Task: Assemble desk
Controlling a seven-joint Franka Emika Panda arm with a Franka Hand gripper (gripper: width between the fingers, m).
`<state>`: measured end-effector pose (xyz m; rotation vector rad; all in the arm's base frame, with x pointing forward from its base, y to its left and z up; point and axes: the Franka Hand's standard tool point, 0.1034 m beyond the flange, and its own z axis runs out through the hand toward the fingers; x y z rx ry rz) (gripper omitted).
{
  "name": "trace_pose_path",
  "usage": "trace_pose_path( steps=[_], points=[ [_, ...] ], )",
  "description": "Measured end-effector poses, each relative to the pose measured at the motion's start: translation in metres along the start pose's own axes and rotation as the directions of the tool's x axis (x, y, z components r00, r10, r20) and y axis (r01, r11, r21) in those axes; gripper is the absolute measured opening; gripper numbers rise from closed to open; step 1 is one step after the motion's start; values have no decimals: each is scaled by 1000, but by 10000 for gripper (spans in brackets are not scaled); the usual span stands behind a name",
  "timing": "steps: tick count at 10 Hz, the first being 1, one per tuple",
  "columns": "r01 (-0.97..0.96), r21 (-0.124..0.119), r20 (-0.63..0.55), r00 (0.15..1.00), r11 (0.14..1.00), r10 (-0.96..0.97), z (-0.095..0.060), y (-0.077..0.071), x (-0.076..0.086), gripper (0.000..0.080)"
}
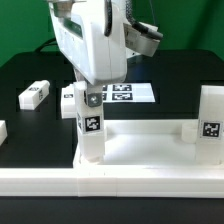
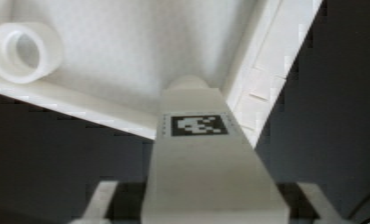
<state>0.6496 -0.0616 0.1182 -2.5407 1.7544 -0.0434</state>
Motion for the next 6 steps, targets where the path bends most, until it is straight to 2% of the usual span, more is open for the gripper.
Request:
trace_pose_path(
  steps=[1,2,4,6],
  points=[
    [42,-1,0,999,999,-42,0,1,1,474],
    [86,-1,0,996,996,-86,0,1,1,609],
    [334,-4,-1,943,943,-334,1,1,0,637],
    [582,-13,-4,813,813,-582,1,0,0,648]
  ],
)
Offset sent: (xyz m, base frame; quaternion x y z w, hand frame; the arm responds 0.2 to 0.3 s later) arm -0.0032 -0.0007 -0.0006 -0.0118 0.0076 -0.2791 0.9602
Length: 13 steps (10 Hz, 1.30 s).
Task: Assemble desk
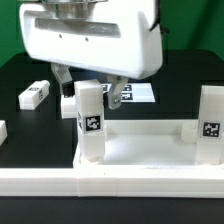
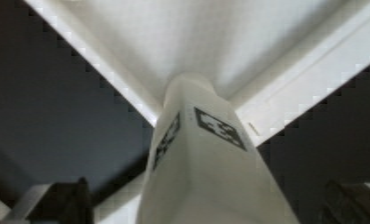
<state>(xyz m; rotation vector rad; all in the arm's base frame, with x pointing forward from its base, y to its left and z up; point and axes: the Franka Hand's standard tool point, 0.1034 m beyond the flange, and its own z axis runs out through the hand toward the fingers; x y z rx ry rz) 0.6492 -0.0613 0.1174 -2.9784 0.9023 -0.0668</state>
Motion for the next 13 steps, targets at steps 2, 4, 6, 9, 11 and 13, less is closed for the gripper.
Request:
trace_pose_path(
  steps=[2,4,6,9,11,13],
  points=[
    [166,-9,-1,986,986,-166,0,-3,-2,648],
    [391,-15,3,920,920,-391,0,-3,-2,648],
    [524,-19,6,852,852,-524,0,-2,-2,648],
    [653,-20,10,757,757,-653,0,0,-1,648],
    [659,-19,10,752,752,-659,1,0,-1,527],
    [659,-19,10,752,752,-659,1,0,-1,287]
  ],
)
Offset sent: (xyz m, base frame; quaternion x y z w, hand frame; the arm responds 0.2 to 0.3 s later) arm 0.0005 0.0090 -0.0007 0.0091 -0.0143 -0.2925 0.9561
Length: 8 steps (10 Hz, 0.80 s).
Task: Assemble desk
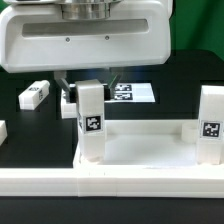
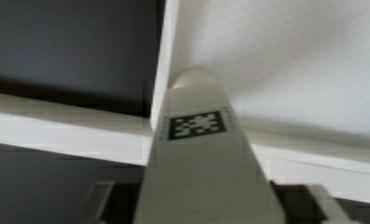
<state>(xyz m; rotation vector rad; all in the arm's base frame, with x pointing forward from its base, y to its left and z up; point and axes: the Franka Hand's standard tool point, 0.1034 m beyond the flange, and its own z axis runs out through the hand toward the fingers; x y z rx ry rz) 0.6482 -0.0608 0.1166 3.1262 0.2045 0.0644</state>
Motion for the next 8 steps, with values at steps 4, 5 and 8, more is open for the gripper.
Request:
trace_pose_path(
  steps=[4,5,8],
  points=[
    [-170,17,2,986,985,169,0,1,0,288],
    [-299,29,4,954,954,299,1,3,-1,288],
    [-602,34,16,798,798,602,1,3,-1,288]
  ],
)
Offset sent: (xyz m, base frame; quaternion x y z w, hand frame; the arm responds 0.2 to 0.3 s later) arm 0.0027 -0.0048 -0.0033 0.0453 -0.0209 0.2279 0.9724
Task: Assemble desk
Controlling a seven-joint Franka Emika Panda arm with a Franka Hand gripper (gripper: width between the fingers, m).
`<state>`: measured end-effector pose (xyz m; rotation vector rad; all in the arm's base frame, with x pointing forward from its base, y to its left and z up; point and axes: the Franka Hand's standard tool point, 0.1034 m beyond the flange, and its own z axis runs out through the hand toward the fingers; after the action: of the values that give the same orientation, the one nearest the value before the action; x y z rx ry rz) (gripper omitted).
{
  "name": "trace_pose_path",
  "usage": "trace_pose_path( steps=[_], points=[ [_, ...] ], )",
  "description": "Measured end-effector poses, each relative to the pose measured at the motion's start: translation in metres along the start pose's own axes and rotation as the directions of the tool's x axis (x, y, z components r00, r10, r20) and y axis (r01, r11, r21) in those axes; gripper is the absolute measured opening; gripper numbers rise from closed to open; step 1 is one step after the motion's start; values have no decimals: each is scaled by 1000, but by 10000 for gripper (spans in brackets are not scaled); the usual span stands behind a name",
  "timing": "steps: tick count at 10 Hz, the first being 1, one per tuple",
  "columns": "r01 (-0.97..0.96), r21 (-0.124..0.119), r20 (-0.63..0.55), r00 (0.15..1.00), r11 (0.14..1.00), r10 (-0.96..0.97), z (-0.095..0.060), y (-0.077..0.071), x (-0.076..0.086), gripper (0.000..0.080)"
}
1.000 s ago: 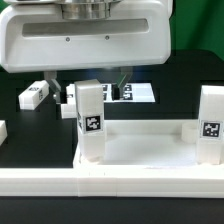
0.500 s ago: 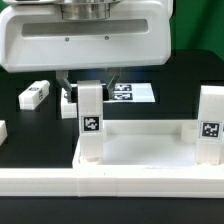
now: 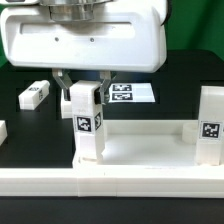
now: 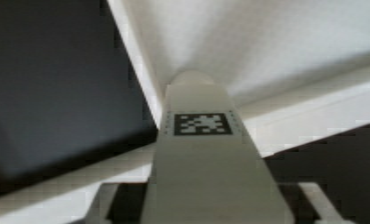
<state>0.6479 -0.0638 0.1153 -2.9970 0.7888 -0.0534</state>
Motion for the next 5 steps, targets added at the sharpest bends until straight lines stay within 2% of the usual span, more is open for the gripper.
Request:
trace_pose_path(
  steps=[2,5],
  points=[
    [-207,0,-1,978,978,207,0,0,1,288],
    [-518,6,6,856,856,518,1,1,2,289]
  ],
)
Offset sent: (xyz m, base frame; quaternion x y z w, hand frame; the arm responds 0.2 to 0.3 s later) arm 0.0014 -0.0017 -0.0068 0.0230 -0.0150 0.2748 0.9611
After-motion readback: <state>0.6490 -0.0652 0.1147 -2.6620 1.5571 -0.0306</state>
